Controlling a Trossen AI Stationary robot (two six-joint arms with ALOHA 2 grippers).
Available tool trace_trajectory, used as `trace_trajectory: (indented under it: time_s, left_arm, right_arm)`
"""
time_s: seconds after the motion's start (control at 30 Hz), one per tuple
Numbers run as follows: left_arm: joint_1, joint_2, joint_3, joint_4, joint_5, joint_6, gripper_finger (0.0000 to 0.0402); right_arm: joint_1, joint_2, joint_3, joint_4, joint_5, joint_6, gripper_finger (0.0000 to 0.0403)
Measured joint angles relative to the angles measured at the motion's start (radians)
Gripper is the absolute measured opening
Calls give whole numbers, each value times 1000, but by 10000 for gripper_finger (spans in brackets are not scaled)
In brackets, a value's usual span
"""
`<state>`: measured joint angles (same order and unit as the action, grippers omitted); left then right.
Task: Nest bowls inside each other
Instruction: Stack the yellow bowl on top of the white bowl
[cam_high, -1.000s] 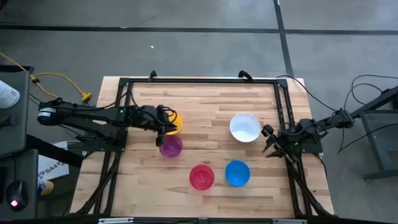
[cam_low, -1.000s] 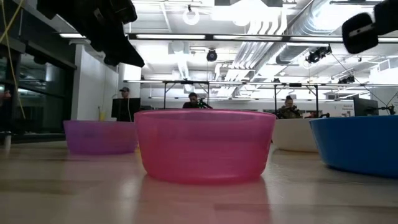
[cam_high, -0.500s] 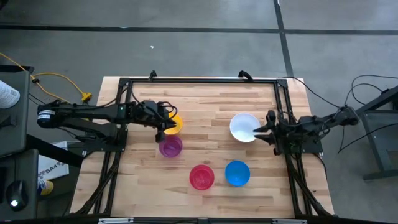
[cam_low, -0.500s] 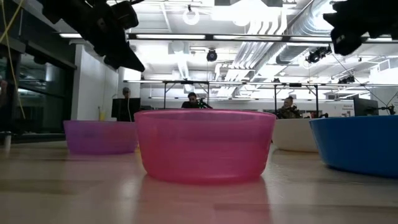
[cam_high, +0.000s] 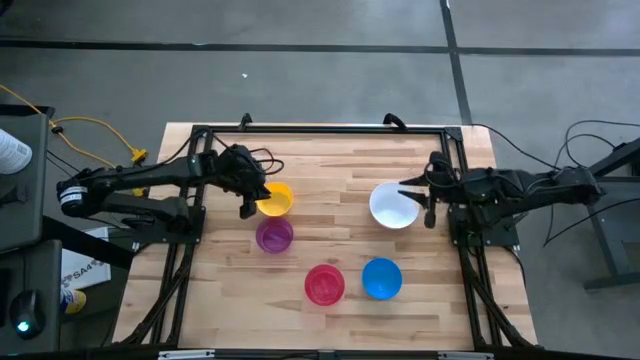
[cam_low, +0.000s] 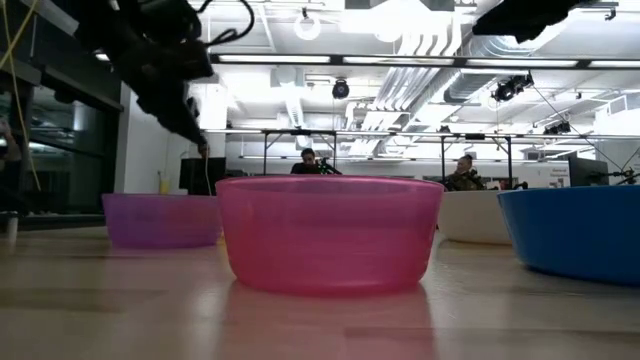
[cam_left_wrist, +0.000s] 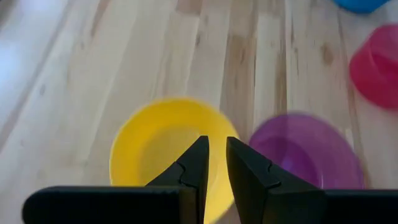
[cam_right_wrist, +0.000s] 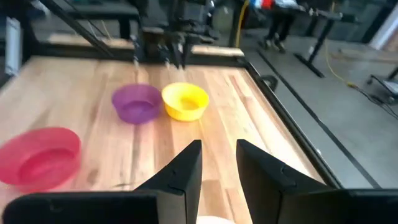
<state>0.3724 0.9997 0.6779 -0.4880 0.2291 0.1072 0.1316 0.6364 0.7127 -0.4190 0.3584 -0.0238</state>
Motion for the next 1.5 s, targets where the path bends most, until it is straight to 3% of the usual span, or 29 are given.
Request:
trace_trajectory:
  time_s: [0.13,0.3,0.53,0.87,1.17,1.37,1.5]
  left_arm:
    - [29,0,0,-59,-16,38,58]
    - [37,9,-1,-59,-150,-124,58]
    - [33,142,66,-130,-107,-241,58]
    - [34,492,406,-384,-203,-22,58]
    - [74,559,423,-365,-170,199,58]
    - [108,559,423,-349,-84,261,58]
    - [107,559,423,-335,-82,266,58]
  right_arm:
    - [-47,59,61,-5,-60,-3,94]
    - [-80,112,97,8,-109,3,94]
    - [-122,168,115,12,-162,4,94]
    - [-147,188,115,13,-256,10,94]
    - [-147,188,115,12,-329,29,94]
    - [-147,188,115,12,-338,28,94]
    - [-147,188,115,12,-340,27,94]
